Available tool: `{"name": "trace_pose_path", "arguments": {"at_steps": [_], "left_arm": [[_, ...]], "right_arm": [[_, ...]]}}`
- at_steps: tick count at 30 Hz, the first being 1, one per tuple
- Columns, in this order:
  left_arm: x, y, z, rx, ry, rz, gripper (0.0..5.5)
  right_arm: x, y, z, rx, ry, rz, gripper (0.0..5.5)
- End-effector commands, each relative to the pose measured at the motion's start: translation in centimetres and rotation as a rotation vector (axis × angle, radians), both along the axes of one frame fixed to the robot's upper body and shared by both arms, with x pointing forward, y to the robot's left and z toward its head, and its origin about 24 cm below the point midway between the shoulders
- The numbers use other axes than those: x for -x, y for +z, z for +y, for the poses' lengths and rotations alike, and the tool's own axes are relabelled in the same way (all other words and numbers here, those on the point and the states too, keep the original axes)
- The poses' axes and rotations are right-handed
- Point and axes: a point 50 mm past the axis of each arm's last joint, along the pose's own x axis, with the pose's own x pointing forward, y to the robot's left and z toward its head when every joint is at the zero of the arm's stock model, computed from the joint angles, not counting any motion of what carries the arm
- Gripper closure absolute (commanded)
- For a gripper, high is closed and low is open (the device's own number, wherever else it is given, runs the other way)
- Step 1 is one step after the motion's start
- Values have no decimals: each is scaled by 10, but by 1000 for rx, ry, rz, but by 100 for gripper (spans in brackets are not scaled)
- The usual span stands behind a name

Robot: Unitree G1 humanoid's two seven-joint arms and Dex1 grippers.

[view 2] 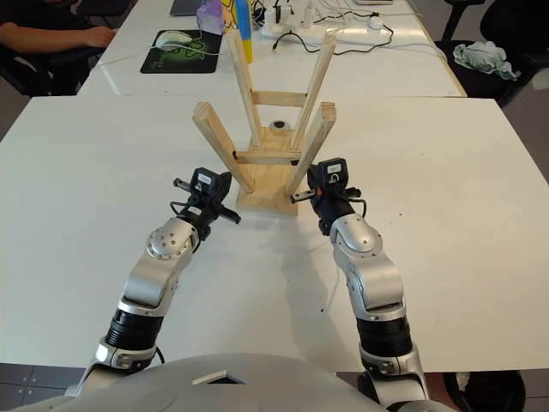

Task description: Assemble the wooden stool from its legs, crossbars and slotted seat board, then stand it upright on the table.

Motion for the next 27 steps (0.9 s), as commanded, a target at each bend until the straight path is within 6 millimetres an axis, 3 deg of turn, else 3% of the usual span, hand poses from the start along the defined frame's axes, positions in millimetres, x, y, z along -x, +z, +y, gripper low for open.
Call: {"name": "trace_pose_path", "arguments": {"at_steps": [1, 8, 13, 18, 22, 27], "left_arm": [[2, -13, 28, -46, 110, 67, 550], [3, -16, 44, -58, 166, 70, 550], [12, -24, 31, -74, -105, 131, 550], [14, -21, 52, -216, -316, 200, 550], [15, -29, 41, -270, -509, 285, 550], [1, -41, 17, -296, -546, 297, 550]], "right_arm": [[-9, -11, -17, 23, -26, 50, 549], [-15, -20, -35, 14, -109, 77, 549], [-33, -13, -30, -59, 21, 19, 549], [-70, -8, -43, -79, 240, -9, 549], [-83, -11, -45, -63, 380, -12, 549], [-85, -14, -33, -75, 551, -5, 549]]}}
